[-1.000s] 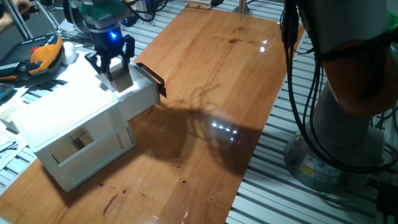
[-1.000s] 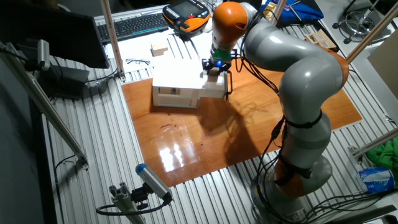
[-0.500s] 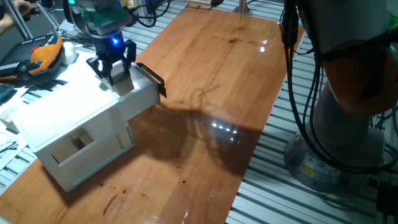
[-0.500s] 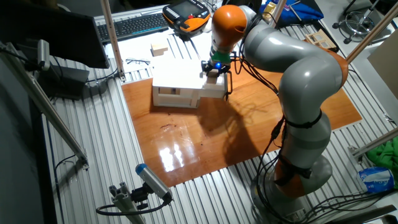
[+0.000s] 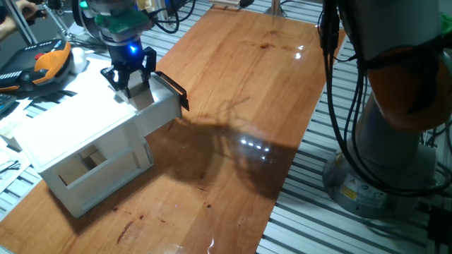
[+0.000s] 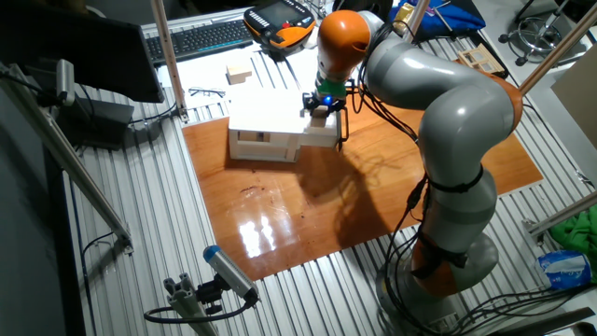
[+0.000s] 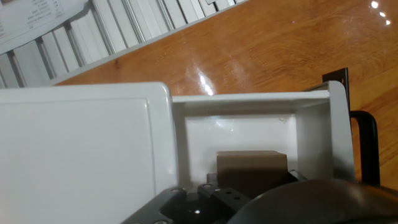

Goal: Put things in the drawer

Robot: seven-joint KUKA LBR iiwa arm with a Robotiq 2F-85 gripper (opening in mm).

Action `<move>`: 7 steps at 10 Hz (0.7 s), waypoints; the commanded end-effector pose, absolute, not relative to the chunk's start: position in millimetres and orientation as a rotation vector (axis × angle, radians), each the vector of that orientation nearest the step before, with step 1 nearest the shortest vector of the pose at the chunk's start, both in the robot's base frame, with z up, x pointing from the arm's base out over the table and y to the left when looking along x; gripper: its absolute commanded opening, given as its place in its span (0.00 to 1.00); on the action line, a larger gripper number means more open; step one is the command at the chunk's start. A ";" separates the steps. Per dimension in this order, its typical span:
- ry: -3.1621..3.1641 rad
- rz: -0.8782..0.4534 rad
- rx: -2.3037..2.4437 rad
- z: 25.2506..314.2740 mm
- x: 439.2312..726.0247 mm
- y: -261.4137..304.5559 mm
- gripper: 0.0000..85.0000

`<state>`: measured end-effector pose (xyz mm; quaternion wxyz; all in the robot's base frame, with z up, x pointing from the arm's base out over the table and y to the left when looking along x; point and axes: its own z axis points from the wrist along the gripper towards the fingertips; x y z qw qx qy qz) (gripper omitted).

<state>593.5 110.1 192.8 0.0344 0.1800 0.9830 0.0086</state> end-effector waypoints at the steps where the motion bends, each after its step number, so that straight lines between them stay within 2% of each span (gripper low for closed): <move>1: 3.024 0.026 0.553 193.6 590.9 109.8 0.00; 7: 3.020 0.030 0.552 187.7 580.9 114.3 0.00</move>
